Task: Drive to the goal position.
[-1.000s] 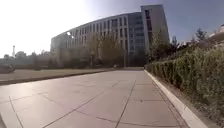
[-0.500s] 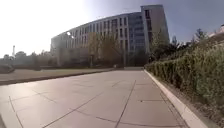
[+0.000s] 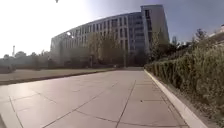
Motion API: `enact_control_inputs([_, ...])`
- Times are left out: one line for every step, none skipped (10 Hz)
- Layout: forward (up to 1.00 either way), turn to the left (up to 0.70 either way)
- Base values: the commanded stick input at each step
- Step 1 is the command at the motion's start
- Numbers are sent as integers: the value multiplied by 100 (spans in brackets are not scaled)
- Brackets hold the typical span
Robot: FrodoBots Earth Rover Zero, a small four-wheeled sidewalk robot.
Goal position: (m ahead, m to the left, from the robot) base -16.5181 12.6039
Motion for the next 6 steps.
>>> enact_control_inputs([4, 0])
enact_control_inputs([4, 0])
enact_control_inputs([4, 0])
enact_control_inputs([4, 0])
enact_control_inputs([4, 0])
enact_control_inputs([4, 0])
